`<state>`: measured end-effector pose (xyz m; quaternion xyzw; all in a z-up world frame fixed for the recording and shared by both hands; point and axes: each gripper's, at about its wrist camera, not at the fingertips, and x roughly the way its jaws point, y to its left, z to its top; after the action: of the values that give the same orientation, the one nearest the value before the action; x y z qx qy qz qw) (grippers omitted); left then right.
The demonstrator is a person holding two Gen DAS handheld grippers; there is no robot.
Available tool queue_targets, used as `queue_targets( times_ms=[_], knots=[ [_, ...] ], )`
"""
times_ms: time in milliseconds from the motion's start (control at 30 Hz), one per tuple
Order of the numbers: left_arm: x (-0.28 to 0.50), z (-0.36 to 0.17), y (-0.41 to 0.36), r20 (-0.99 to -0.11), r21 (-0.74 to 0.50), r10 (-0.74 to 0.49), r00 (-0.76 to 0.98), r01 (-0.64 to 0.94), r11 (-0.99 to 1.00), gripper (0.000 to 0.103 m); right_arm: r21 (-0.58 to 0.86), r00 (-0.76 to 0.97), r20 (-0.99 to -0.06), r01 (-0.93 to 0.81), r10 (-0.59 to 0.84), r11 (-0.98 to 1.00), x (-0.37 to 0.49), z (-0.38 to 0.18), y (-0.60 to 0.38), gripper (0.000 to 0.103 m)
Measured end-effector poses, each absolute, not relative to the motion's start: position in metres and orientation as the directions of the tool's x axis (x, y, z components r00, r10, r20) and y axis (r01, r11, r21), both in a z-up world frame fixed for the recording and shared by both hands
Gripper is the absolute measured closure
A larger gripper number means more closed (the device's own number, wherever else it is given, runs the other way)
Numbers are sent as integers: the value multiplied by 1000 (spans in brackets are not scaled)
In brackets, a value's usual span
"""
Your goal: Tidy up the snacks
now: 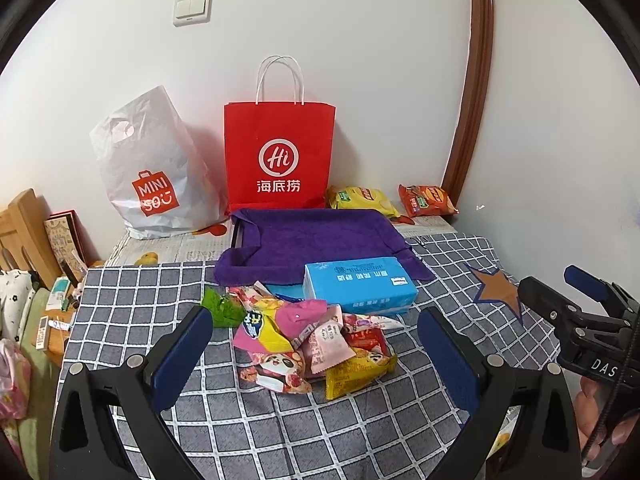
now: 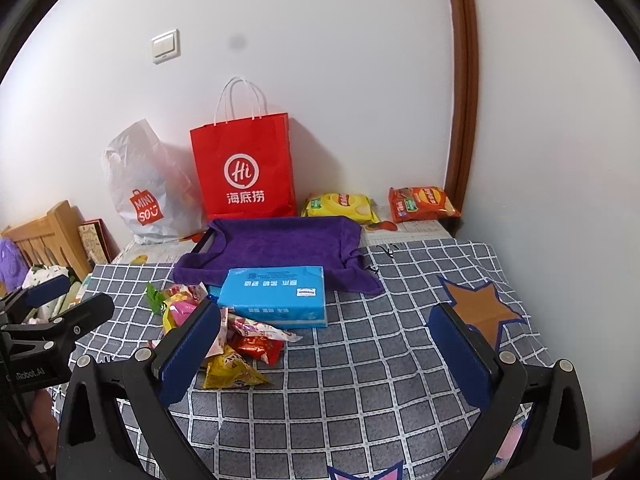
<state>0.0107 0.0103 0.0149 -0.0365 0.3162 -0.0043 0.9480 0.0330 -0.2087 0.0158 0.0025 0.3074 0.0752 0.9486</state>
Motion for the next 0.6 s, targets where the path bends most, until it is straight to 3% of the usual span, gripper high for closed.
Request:
queue_targets(
  times_ms=[600],
  knots=[
    [48,-6,33,-628,-55,-23,778,-15,998,1,96,772,-602,-185,205,978,66,-11,-195,2]
  ],
)
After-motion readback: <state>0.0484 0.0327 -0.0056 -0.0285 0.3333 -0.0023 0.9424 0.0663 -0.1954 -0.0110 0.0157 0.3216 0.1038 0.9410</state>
